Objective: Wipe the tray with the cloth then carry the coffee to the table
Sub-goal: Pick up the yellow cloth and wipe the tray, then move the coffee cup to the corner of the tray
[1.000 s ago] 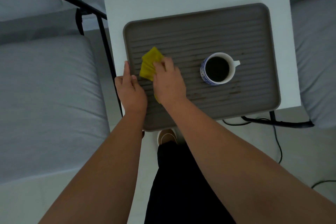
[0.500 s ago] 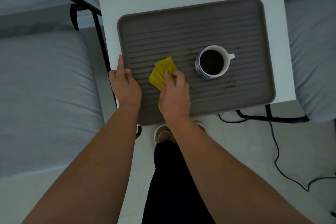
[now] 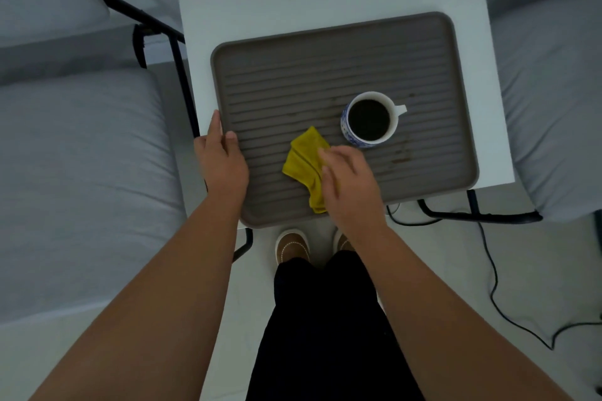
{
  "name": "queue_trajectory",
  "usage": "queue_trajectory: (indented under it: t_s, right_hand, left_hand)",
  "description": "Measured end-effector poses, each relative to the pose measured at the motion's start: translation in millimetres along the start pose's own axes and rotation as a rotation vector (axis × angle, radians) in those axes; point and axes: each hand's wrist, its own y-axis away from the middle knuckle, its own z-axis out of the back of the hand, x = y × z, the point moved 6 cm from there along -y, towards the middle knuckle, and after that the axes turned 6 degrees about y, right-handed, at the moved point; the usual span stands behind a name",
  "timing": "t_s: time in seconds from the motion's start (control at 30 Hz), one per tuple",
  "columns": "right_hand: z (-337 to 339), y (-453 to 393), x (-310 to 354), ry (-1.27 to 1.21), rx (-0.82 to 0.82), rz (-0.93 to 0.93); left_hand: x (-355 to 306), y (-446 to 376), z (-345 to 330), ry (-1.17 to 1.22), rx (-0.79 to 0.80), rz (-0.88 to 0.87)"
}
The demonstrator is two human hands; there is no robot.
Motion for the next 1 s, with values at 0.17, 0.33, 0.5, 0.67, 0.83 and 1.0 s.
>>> queue_trajectory:
  t_s: [0.17,0.33,0.5,0.67,0.83,1.0]
  right_hand:
    - [88.7,-30.5,-59.0,-0.094,-0.314,-0.384]
    - [72.1,-68.1,-114.1,-0.063,0.201,-0.492]
    - [56.9,-81.6,-126.7,-0.324,0.330,-0.498]
    - [51.5,-83.7,-132.2,-0.507,0.313,-0.529]
    - [53.4,-84.6,-134.4,-0.622,0.297,-0.567]
    - [66.5,-100.5,-141.7,-0.649,0.290,-0.552]
  left_hand:
    - [-37.0,29.2,-1.6,-0.200,0.018,-0.212]
    - [-74.1,65.2,-57.7,-0.139,0.300,-0.193]
    - [-87.2,74.4,-112.4,-0.126,0.442,-0.137]
    - [-97.2,75.5,-126.7,-0.024,0.376,-0.154]
    - [-96.5,75.7,-131.4,0.018,0.313,-0.152]
    - [-111.7,68.7,-142.6,0.014,0.314,-0.159]
